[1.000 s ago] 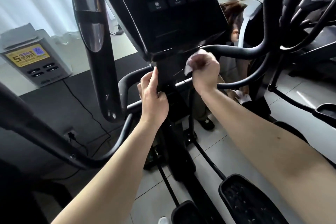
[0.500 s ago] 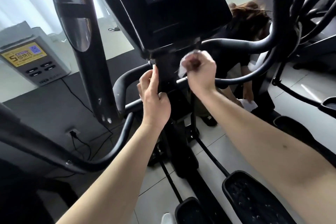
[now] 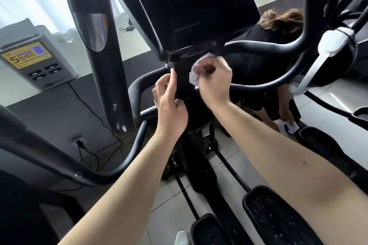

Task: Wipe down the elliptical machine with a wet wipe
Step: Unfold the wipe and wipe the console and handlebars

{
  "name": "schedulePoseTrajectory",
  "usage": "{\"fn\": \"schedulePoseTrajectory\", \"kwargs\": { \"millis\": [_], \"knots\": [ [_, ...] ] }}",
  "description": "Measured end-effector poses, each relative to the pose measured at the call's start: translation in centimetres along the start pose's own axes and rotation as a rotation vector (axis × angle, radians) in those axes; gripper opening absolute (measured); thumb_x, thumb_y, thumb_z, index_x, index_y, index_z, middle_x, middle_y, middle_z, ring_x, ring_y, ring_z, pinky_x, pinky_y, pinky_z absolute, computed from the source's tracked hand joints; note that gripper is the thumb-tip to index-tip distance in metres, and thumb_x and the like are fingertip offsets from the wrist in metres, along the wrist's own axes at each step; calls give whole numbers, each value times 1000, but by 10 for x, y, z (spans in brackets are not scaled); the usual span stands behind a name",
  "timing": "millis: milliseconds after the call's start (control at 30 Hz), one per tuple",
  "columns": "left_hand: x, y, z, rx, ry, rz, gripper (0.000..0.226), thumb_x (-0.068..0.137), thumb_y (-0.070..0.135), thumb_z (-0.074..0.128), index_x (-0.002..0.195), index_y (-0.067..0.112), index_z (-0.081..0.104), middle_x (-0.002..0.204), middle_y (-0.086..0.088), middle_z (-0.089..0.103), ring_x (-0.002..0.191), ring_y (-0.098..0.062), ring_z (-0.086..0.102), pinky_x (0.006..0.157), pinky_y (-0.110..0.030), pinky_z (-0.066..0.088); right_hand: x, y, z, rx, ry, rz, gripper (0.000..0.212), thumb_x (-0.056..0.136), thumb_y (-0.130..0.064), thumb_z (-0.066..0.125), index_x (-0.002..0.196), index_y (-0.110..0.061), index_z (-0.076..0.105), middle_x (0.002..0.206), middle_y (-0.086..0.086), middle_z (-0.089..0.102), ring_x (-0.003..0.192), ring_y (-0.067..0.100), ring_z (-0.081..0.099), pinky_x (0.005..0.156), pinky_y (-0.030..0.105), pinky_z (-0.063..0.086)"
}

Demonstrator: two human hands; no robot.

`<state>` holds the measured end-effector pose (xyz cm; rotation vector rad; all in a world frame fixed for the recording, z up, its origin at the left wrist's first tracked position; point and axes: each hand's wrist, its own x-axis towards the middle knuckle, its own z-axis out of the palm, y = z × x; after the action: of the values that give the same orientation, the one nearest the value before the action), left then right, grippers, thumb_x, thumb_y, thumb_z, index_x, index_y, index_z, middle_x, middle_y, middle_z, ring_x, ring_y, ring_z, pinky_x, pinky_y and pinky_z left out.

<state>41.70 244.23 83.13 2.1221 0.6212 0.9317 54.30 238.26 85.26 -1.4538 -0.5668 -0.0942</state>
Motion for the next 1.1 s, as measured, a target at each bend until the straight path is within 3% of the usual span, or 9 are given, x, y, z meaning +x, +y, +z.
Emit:
{"fn": "schedulePoseTrajectory", "kwargs": {
  "millis": [100,200,300,400,600,700,800,900,1100],
  "knots": [
    [-1,-1,2,-21,16,-7,87,83,-17,45,158,26,33,147,4,39,125,-7,28,109,-2,3,-2,-2,1,-52,34,-32,20,82,-1,74,78,-19,67,90,7,66,81,23,68,79,39,57],
    [-5,-4,5,-11,22,-18,82,81,-12,44,156,19,38,146,4,42,126,-13,32,110,-5,9,-17,21,12,-19,-57,158,21,77,1,63,71,-19,63,79,14,67,69,31,66,74,45,56],
    [-13,-6,5,-46,11,-98,82,74,1,36,154,18,40,139,11,39,126,-19,41,120,-32,25,-25,21,13,-25,-87,300,19,74,8,60,67,-9,65,64,2,71,63,22,70,76,43,61],
    [-20,-9,2,-85,10,-178,80,72,6,34,150,20,42,137,14,37,123,-11,44,116,-46,33,-22,-17,9,29,-63,217,8,83,14,63,78,7,63,60,-3,67,53,11,63,59,24,56],
    [-34,-15,-2,-146,24,-277,71,85,-7,40,149,24,43,136,18,35,124,-5,43,111,-34,39,-19,-59,18,211,1,91,5,87,9,63,86,10,58,64,29,61,52,34,60,56,37,53],
    [-37,-19,-5,-110,23,-269,71,86,-9,41,147,27,44,130,31,34,120,-2,44,111,-36,40,-29,-40,25,96,20,122,8,88,5,67,85,1,62,73,13,67,64,14,67,68,30,55],
    [-40,-24,-8,-91,16,-267,71,85,-8,43,147,25,45,127,39,31,119,-2,45,111,-40,40,-42,-22,25,42,-18,294,12,88,12,61,79,5,58,65,13,63,50,1,56,58,11,45],
    [-42,-26,-11,-89,14,-254,69,85,-7,44,147,25,47,127,39,32,121,-6,46,111,-42,40,-42,-24,24,89,-24,366,20,88,15,57,77,-1,55,63,11,59,47,9,55,52,17,48],
    [-42,-24,-7,-115,-6,-239,70,80,4,43,143,34,47,124,48,30,128,-14,45,112,-46,40,-30,-55,34,215,-7,230,6,89,1,68,91,-3,65,73,14,71,64,25,69,72,47,61]
  ]
}}
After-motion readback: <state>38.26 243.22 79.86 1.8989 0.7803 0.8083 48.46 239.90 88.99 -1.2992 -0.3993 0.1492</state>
